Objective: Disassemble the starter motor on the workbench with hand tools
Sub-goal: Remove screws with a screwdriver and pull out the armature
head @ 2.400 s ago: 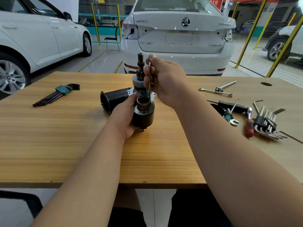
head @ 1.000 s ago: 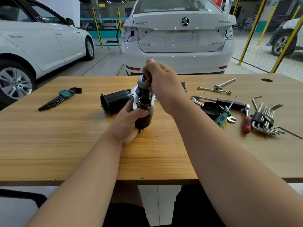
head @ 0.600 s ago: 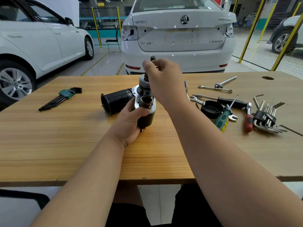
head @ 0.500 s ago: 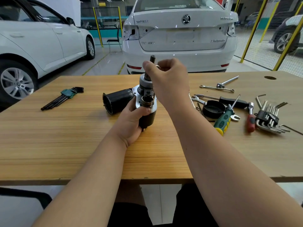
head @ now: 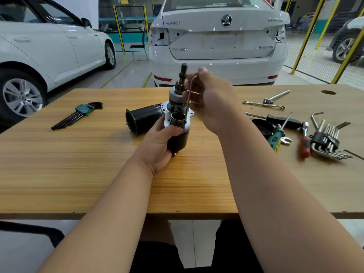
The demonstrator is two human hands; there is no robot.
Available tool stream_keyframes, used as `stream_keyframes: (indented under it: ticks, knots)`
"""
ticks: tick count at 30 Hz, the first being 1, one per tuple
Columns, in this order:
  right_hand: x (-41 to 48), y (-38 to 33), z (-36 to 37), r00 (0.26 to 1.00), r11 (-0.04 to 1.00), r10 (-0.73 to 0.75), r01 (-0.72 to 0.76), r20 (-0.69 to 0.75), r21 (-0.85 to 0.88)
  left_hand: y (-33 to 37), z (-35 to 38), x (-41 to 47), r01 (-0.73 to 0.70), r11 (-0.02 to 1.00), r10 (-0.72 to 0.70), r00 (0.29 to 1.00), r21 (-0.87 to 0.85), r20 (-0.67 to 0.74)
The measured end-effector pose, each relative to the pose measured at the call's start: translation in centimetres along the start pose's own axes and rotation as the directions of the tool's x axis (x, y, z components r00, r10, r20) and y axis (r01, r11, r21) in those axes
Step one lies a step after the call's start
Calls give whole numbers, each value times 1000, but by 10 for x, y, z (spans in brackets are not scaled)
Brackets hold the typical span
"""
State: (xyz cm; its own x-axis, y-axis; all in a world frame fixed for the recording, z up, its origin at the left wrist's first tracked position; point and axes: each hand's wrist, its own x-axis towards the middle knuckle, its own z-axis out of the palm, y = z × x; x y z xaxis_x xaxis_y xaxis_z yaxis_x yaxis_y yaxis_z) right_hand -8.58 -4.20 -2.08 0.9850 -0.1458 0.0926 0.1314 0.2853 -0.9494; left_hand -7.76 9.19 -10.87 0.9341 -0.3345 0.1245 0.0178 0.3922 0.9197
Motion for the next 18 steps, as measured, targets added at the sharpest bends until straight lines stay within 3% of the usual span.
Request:
stream_keyframes:
  ticks: [3,6,10,13,15,18]
  knots:
    - [3,2,2,995,980,100,-98,-4,174,-1,0,0,-9,1000,9,1000,1,21]
    - [4,7,13,997,970,42,-24,-67,242,0,0,0,-11,1000,10,999,19,34]
    - [-1,21,19,960,963,-265,268,-89,18,0,1,0,-14,1000,14,999,-7,36]
    - [-5,28,15,890,874,-455,443,-18,-201,0,0,0,-15,1000,16,999,-22,42]
    - [-6,26,12,893,869,-449,439,7,-227,0,0,0,-13,1000,14,999,-26,44]
    - [-2,14,11,968,966,-250,250,12,-64,0,0,1,-7,1000,8,999,-19,38]
